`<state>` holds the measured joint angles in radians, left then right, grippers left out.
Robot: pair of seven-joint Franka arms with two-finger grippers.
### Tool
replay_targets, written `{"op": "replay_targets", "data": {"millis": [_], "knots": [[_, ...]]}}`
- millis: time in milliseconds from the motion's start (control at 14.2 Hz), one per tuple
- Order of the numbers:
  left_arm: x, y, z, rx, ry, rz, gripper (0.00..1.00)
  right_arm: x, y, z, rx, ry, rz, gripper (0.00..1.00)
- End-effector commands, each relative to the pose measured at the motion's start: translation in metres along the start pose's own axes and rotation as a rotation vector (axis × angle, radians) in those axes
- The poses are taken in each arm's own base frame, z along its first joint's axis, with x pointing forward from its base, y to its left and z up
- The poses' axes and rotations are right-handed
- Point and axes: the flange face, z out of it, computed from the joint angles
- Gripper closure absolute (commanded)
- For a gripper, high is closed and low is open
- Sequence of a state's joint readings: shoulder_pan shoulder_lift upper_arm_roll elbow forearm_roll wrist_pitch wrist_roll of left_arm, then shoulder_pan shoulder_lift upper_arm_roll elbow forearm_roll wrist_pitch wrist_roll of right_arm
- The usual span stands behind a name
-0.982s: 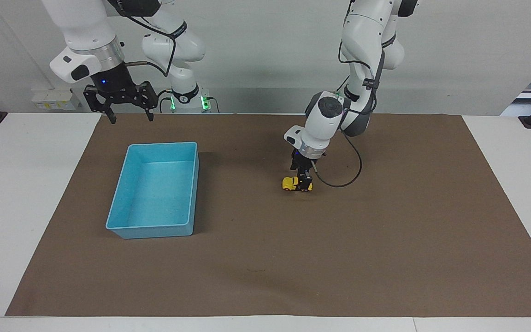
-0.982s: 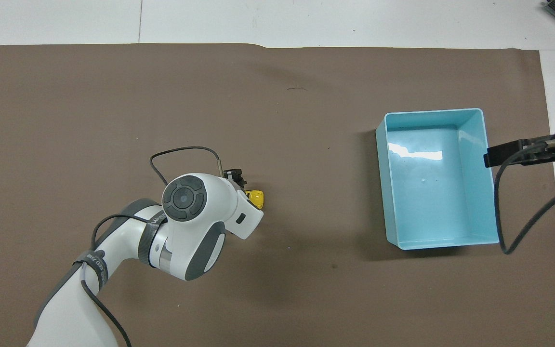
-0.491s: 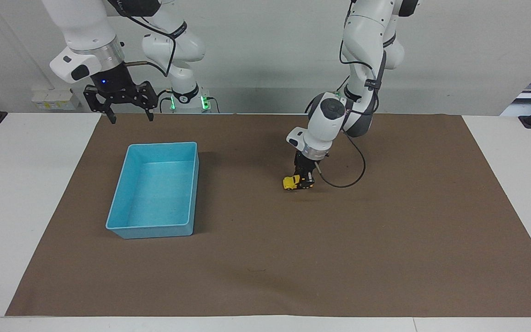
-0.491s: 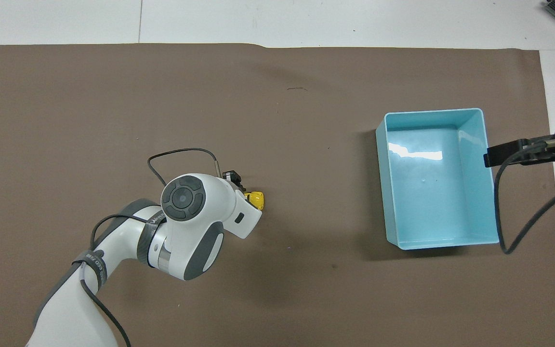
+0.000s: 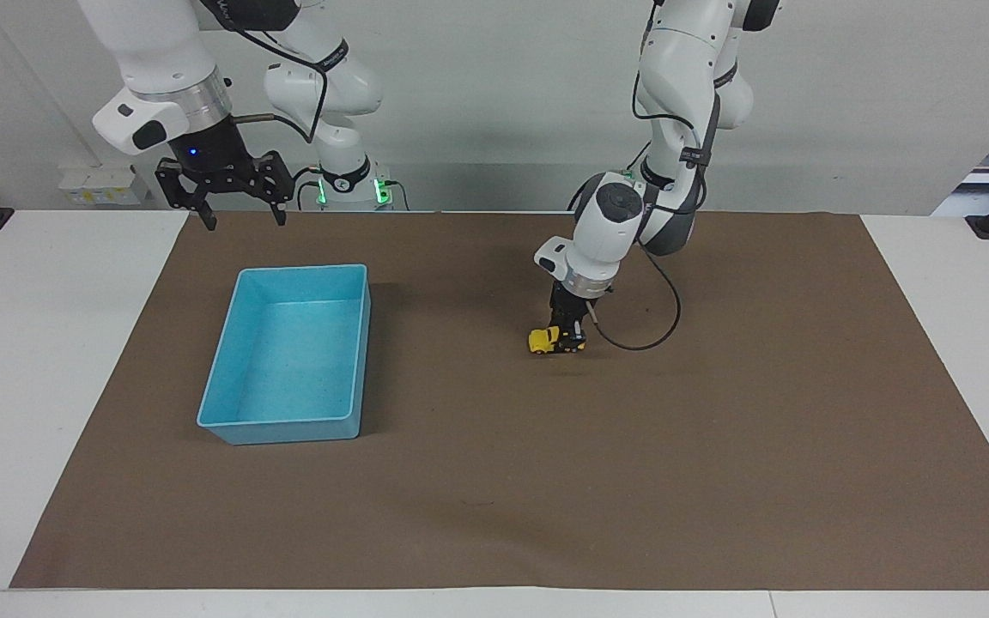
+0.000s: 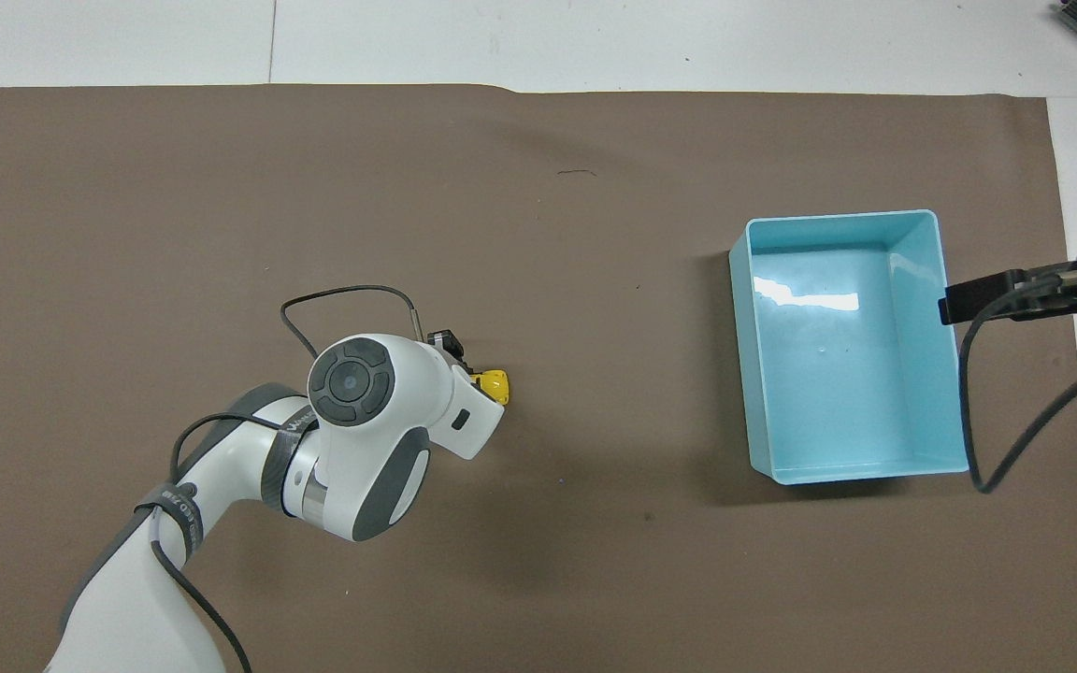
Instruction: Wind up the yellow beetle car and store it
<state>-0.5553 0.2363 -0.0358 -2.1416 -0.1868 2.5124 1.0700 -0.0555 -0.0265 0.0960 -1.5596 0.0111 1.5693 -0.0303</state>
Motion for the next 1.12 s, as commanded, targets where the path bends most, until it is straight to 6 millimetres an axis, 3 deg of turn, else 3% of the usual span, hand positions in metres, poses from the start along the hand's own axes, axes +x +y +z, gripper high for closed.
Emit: {"op": "replay_targets", "data": {"millis": [0, 351, 772, 912, 982, 1053], "knots": [[-0.035, -0.005, 0.004, 0.000, -0.030, 0.030, 1.00, -0.004, 0.002, -0.001, -0.001, 0.002, 0.002, 0.00], [-0.071, -0.015, 0.003, -0.014, -0.045, 0.043, 1.00, -0.004, 0.002, -0.002, 0.001, 0.004, 0.002, 0.00], [-0.133, -0.033, -0.006, -0.039, -0.060, 0.079, 1.00, -0.004, 0.002, -0.002, 0.001, 0.004, 0.002, 0.00], [-0.143, -0.038, -0.009, -0.040, -0.061, 0.074, 1.00, -0.004, 0.002, -0.002, -0.001, 0.004, 0.002, 0.00], [-0.142, -0.043, -0.016, -0.035, -0.058, 0.071, 0.39, -0.004, 0.002, -0.001, 0.001, 0.002, 0.002, 0.00], [-0.135, -0.044, -0.027, -0.048, -0.056, 0.084, 0.00, -0.004, 0.002, -0.002, -0.001, 0.004, 0.002, 0.00]]}}
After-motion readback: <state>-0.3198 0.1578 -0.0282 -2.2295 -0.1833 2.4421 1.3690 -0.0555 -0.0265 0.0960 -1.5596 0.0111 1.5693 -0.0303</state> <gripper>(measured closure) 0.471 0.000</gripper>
